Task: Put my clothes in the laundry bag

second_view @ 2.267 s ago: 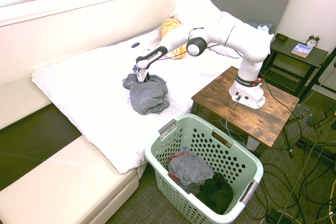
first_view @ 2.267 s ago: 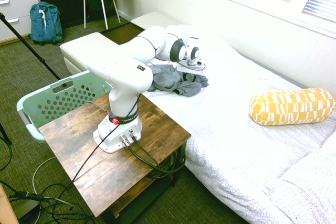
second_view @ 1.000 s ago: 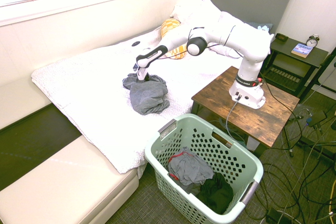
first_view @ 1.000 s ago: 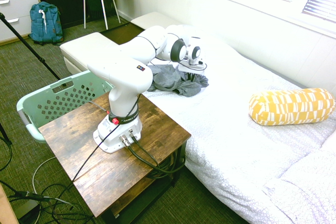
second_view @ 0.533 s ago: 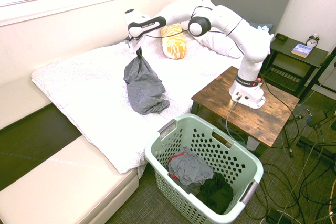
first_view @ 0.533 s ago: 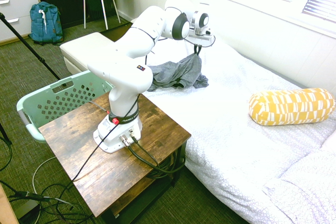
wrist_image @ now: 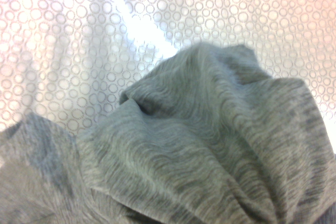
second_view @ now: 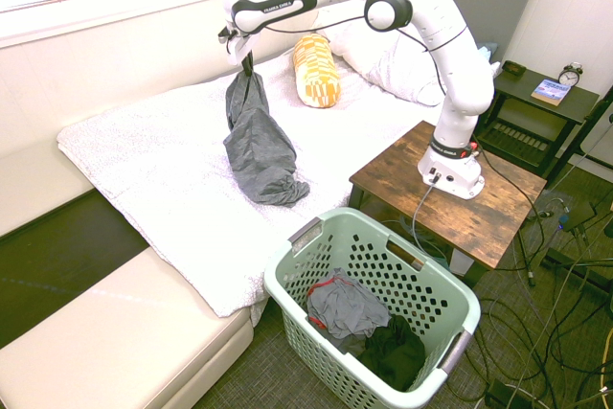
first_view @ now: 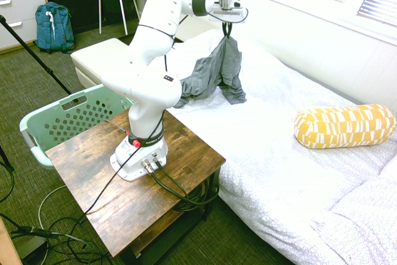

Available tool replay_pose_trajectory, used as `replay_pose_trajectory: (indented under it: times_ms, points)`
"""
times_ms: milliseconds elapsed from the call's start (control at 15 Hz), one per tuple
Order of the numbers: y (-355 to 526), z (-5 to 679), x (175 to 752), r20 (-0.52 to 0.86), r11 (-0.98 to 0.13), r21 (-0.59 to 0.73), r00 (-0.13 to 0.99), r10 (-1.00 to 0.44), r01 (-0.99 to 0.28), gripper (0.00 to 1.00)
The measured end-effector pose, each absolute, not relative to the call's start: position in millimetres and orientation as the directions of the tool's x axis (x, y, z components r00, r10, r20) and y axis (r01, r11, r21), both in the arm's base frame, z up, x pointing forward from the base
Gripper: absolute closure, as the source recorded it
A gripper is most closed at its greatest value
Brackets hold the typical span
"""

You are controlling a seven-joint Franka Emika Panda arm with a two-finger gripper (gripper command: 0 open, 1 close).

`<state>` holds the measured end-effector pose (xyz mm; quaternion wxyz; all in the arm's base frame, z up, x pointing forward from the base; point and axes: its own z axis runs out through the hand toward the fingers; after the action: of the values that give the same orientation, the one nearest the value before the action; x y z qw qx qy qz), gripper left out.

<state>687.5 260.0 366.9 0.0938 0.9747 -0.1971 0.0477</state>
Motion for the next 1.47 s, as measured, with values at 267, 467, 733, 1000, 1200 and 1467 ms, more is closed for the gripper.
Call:
replay_pose_trajectory:
  times_ms: [267, 467, 733, 1000, 1200, 1467]
  points:
    - [298, 427, 615, 0.169, -0.913, 0.237, 0.940, -0.297, -0.331, 1.00]
    - [340, 455, 534, 0.160, -0.913, 0.295, 0.957, -0.243, -0.281, 1.00]
    - [391, 476, 391, 0.134, -0.916, 0.341, 0.975, -0.176, -0.212, 1.00]
    - [420, 456, 211, 0.094, -0.905, 0.406, 0.991, -0.095, -0.125, 1.00]
    - [408, 408, 59, 0.037, -0.884, 0.462, 0.997, -0.064, -0.074, 1.00]
    - [355, 346, -53, 0.047, -0.883, 0.467, 0.998, -0.038, -0.055, 1.00]
